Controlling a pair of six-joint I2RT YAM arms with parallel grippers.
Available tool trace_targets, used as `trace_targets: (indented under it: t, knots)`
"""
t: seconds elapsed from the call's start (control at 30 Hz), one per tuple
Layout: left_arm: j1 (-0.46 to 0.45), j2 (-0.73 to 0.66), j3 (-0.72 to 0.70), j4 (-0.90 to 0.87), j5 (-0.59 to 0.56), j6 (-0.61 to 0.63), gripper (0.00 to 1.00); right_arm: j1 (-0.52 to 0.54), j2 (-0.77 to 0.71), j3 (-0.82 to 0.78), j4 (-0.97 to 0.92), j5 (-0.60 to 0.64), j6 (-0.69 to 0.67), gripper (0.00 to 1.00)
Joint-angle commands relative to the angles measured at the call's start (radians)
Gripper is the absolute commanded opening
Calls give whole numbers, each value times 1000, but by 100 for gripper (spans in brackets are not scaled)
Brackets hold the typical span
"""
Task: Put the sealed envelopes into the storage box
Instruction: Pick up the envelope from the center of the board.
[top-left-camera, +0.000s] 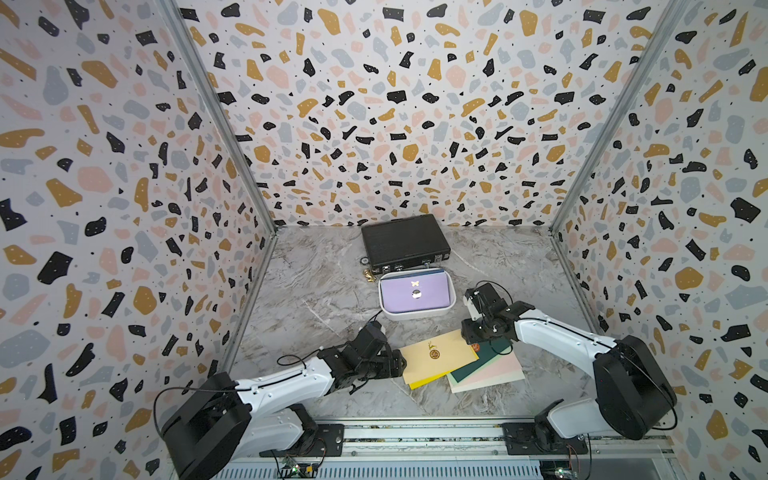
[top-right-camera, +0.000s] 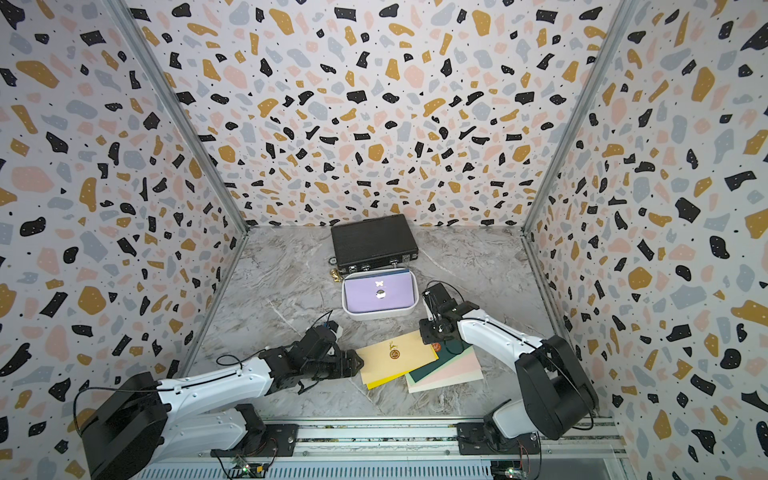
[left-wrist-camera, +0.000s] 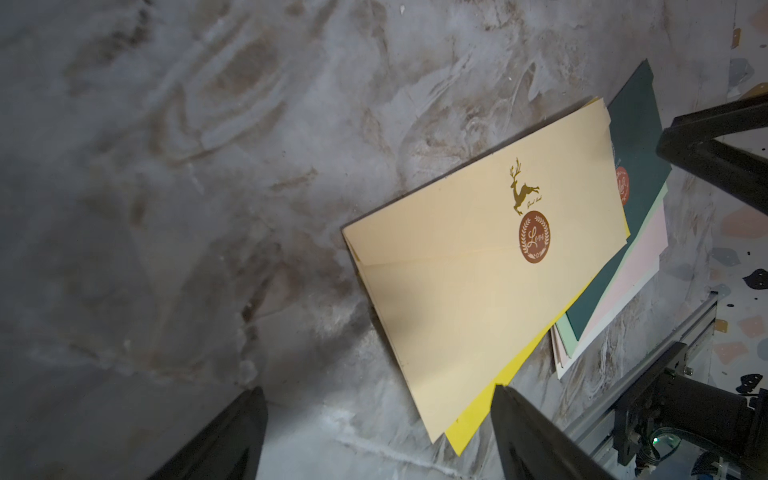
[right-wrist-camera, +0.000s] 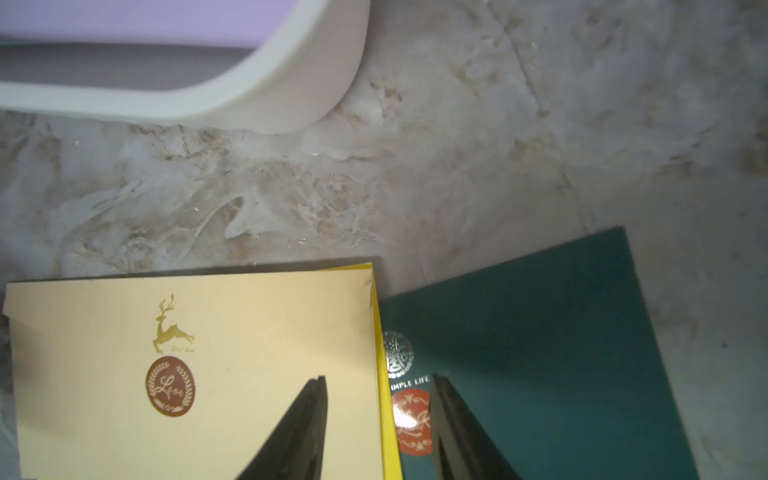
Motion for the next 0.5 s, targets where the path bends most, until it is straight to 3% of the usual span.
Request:
trace_targets:
  t: [0.0, 0.47]
  knots:
    - [1, 15, -24, 64, 18, -26, 88, 0, 8, -20, 14, -52, 68, 43]
    - [0, 62, -55, 124, 45, -37, 86, 2, 9, -80, 31, -114, 122, 37]
